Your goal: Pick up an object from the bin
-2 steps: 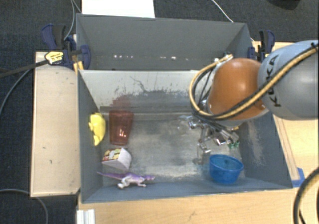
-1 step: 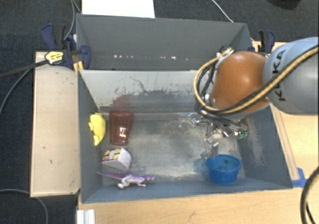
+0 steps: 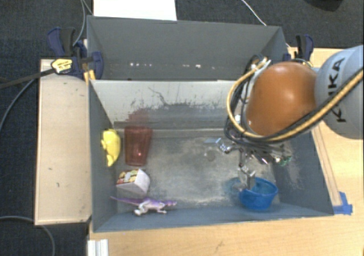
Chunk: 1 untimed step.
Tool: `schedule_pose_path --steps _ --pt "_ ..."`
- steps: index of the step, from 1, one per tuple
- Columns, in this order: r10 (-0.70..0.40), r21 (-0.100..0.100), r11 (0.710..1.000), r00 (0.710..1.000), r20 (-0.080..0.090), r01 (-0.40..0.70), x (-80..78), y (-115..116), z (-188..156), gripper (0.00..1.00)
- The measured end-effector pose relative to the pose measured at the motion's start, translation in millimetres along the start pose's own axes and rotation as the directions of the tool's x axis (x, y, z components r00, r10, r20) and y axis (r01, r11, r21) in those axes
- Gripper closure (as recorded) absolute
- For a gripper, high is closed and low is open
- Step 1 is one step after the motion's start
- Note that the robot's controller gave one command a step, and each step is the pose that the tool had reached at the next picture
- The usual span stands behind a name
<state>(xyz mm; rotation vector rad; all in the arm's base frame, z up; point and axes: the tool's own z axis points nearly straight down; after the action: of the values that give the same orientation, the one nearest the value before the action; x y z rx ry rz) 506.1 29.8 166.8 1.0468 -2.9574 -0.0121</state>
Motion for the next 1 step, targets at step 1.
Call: schedule_pose_path --steps 1 --pt "0.15 0.011 0.989 0.989 0.014 -0.15 16.5 -11.4 -25.8 0.0"
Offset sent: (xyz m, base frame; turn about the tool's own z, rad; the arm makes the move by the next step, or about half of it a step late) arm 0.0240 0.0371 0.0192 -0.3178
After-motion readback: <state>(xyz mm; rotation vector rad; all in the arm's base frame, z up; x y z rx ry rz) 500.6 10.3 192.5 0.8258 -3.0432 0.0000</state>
